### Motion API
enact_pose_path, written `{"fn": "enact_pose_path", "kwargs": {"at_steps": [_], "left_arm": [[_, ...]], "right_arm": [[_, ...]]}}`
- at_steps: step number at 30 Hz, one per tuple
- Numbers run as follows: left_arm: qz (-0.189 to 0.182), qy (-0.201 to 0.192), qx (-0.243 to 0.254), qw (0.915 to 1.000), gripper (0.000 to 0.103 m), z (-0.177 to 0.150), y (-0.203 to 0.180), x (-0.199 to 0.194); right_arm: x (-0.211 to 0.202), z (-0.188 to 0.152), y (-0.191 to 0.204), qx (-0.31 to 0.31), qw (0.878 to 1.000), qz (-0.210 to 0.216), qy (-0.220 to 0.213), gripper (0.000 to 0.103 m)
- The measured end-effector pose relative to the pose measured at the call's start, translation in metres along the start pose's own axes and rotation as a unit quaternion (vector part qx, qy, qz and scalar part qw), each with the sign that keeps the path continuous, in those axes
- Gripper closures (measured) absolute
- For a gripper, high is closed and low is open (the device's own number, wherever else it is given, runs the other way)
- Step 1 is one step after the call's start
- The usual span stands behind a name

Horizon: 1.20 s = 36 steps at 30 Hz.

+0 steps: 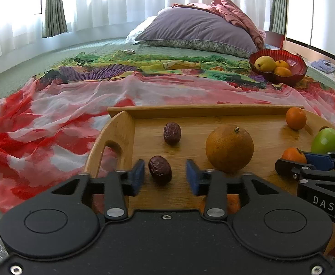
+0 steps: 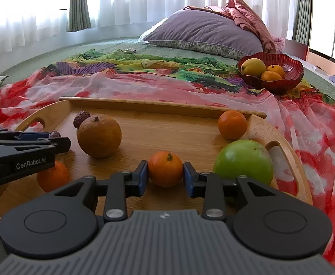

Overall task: Organize fruits
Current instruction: 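Carry the date over the tray with the left tool while the right tool carries the tangerine, then open the left tool to drop the date while the right tool releases the tangerine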

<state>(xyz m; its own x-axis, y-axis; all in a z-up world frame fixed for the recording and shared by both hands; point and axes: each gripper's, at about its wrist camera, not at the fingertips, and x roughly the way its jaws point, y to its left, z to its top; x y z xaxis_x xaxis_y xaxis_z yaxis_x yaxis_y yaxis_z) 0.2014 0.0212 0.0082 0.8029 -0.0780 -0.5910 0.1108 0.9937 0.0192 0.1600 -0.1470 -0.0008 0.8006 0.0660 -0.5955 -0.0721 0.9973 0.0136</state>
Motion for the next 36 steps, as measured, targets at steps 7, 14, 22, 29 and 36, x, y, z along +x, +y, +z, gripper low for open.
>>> {"fn": "enact_pose_path", "kwargs": {"at_steps": [7,14,22,29,36], "left_arm": [[0.000,-0.006,0.002,1.0000,0.033,0.000,0.001,-0.016],[0.002,-0.016,-0.009,0.9998,0.015,0.006,0.005,-0.041],[0.005,-0.031,0.004,0.9995,0.015,0.009,0.003,-0.073],[-0.005,-0.042,0.005,0.9991,0.003,-0.001,-0.002,-0.103],[-0.011,-0.050,0.000,0.9987,0.003,-0.013,-0.008,-0.130]], "right_arm": [[-0.012,0.001,0.004,-0.006,1.000,0.005,-0.015,0.050],[-0.036,0.007,0.008,-0.027,0.998,0.001,-0.052,0.036],[-0.065,0.014,0.005,-0.033,0.995,-0.004,-0.089,0.018],[-0.094,0.014,-0.002,-0.029,0.992,-0.011,-0.122,0.009],[-0.116,0.004,-0.008,-0.027,0.990,-0.008,-0.139,0.002]]}}
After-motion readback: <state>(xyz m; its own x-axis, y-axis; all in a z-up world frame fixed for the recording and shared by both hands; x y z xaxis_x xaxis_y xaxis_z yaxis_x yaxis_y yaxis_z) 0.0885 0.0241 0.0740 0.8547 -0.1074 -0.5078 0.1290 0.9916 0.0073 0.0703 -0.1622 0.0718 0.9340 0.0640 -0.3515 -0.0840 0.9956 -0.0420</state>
